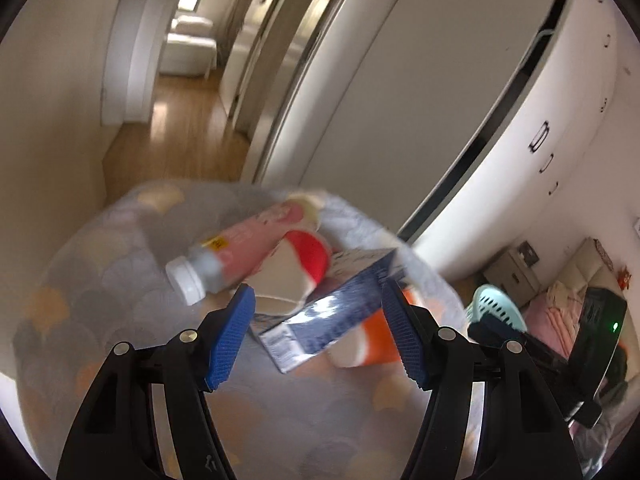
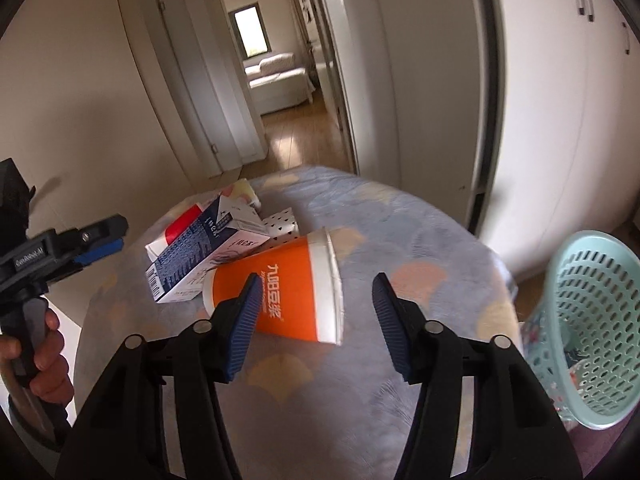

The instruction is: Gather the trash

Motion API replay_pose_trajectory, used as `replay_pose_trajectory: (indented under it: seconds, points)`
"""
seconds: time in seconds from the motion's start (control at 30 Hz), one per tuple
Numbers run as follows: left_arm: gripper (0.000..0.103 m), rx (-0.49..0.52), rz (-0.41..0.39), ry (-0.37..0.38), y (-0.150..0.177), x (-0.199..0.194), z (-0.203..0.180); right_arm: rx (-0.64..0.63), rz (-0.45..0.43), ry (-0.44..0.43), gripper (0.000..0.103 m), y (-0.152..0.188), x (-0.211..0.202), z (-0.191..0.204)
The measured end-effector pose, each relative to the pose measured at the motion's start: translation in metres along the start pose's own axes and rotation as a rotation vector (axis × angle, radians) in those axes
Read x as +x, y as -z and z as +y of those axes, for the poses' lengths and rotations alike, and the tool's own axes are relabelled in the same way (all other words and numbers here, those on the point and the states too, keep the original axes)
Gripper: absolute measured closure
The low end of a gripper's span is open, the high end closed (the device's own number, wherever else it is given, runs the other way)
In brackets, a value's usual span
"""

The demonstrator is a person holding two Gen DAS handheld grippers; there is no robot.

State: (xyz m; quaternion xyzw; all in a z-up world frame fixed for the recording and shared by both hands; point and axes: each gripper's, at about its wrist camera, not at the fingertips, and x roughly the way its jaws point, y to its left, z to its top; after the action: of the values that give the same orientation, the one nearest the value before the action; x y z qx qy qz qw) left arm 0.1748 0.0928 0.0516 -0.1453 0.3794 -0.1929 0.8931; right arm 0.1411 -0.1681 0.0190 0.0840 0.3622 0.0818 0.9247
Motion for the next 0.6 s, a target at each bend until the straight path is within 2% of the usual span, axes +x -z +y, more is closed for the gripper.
replay_pose_trajectory:
  seconds: [0.17,0.23,0.3,0.33,0.4,0.6]
  points:
    - [0.04,-0.003,0.056,-0.004,-0.002,0.031,0.008,-0.003,0.045,0.012,0.057,-0.009,0.03,0.0]
    - [0.046,0.002,0.069,-0.02,-0.003,0.036,0.009,0.005,0.063,0.004,0.058,-0.013,0.04,-0.004]
    - [0.049,-0.018,0.078,0.002,-0.005,0.041,0.016,0.009,0.079,-0.009,0.058,-0.016,0.048,-0.006]
    - [0.053,-0.026,0.084,0.018,-0.006,0.042,0.019,0.011,0.09,-0.024,0.058,-0.017,0.053,-0.008]
    - [0.056,-0.021,0.105,0.028,-0.007,0.045,0.022,0.024,0.105,-0.054,0.058,-0.017,0.058,-0.011]
    - [0.056,0.015,0.122,0.039,0.002,0.044,0.021,0.074,0.175,-0.159,0.058,-0.012,0.077,-0.018]
